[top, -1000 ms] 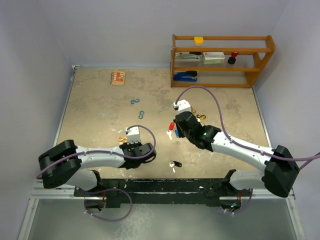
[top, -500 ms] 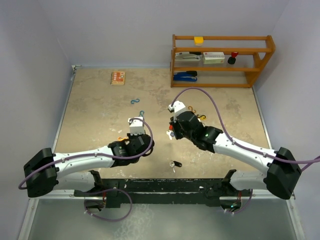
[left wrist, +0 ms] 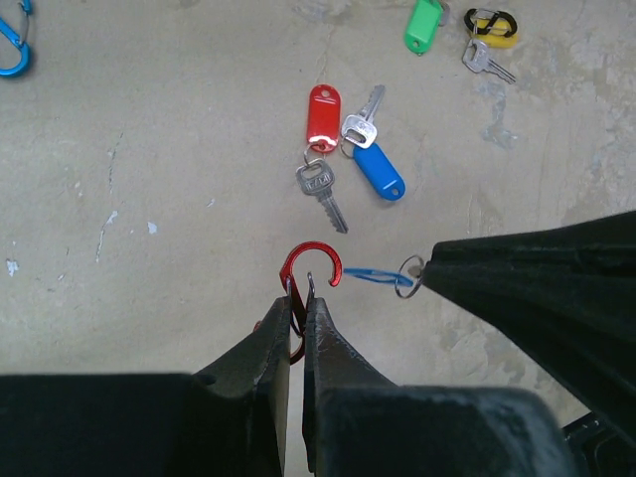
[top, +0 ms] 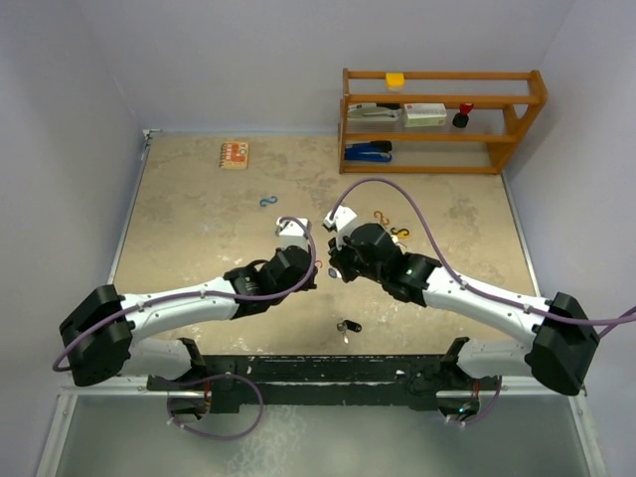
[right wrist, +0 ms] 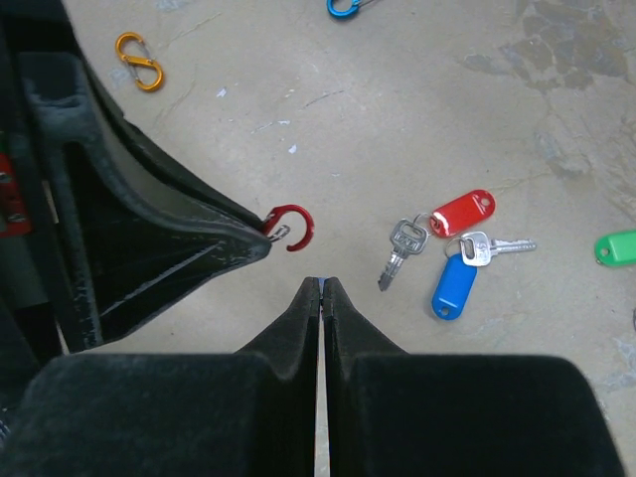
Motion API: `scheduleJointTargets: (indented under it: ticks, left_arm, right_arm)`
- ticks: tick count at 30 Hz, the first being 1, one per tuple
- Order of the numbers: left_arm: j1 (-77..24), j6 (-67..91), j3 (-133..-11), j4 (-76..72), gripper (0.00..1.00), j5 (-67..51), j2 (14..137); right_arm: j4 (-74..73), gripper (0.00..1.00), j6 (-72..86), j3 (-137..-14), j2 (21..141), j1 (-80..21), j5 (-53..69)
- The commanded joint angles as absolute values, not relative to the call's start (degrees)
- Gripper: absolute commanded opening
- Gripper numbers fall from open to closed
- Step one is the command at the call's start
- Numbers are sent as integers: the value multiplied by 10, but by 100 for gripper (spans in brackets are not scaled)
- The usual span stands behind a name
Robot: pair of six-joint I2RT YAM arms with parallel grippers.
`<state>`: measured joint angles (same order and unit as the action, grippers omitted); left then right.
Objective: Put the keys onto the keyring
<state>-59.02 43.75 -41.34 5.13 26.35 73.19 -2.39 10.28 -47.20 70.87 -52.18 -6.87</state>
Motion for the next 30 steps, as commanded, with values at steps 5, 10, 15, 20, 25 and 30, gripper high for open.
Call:
scheduleJointTargets:
  ticks: [5,10,15,20,25,30]
  left_arm:
    - [-579,416,-459,14,0,220,756]
    - [-575,416,-464,11,0,211,761]
    - [-575,418,-465,13,0,206,765]
    - [-575,419,-462,13,0,210,764]
    - [-575,424,-460,17,0,220,762]
    - [-575,438,-456,15,0,243,752]
  right_arm:
    - [1,0,89,-464,708,-531,-54]
    - [5,0,88,-463,714,-534,-59]
    - [9,0,91,-465,713,-534,-70]
    - [8,0,95,-470,717,-534,-80]
    - [5,0,111,-476,725,-534,-95]
    - [5,0,140,-480,728,-534,-121]
